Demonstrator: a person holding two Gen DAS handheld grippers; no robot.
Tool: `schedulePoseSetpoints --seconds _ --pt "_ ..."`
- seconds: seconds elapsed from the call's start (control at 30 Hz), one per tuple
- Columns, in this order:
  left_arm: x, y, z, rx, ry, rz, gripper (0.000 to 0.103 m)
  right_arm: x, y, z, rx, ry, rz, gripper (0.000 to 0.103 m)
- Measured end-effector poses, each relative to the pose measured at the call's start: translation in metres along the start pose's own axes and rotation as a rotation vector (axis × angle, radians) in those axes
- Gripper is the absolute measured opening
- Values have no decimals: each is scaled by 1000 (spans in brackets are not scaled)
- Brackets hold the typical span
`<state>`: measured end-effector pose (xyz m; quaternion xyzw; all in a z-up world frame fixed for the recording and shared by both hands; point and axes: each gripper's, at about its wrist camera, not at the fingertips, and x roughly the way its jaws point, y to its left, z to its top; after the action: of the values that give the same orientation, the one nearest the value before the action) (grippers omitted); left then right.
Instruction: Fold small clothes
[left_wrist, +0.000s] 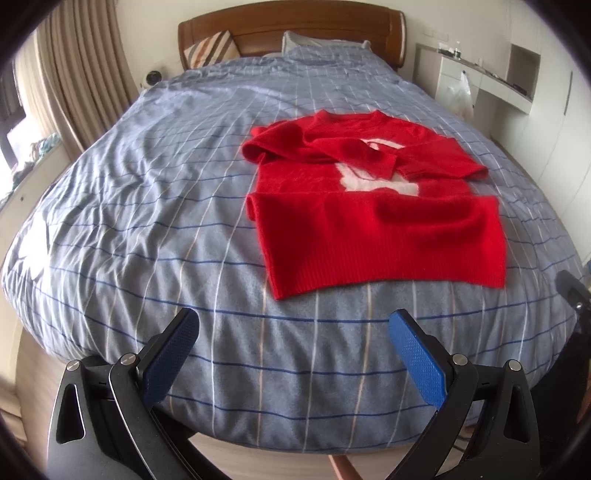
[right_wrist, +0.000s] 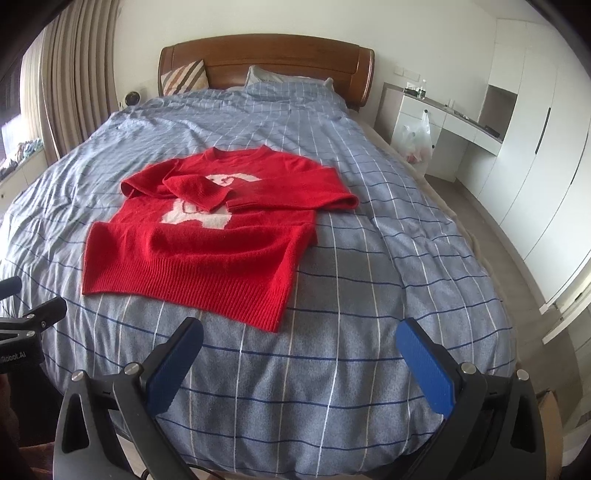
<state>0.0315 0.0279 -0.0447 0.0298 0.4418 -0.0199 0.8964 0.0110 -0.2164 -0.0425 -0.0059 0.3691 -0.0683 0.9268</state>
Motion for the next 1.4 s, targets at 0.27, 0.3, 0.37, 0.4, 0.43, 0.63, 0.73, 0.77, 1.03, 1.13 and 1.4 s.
schedulePoseSetpoints --seconds 0.27,0.3,0.37,0.4,0.43,0.63,0.73,0.77,1.03,1.13,1.4 --pt "71 48 6 -140 102 -201 100 78 -31 -8 78 111 313 103" --pt "76 47 9 -137 97 -220 99 86 -32 -9 99 122 355 103" --pt "84 41 15 -120 81 -227 86 103 -31 -8 143 151 420 102" --pt "89 39 18 -116 86 -227 79 111 -30 -8 164 170 446 99" --pt "95 37 21 -116 96 -235 69 118 -29 -8 178 190 465 91" --pt "103 44 22 -141 123 -279 3 133 -25 -9 152 243 471 4" --pt "78 59 18 -145 115 -321 2 103 -43 -5 151 238 494 4" --pt "68 64 15 -139 114 -335 2 92 -49 -6 153 244 506 4" --pt "71 54 -26 -52 185 -240 2 99 -56 -41 180 390 433 4" --pt "81 49 -33 -31 174 -188 2 119 -54 -55 193 407 394 4" --pt "89 44 -40 -4 133 -140 2 122 -51 -60 203 365 369 4"
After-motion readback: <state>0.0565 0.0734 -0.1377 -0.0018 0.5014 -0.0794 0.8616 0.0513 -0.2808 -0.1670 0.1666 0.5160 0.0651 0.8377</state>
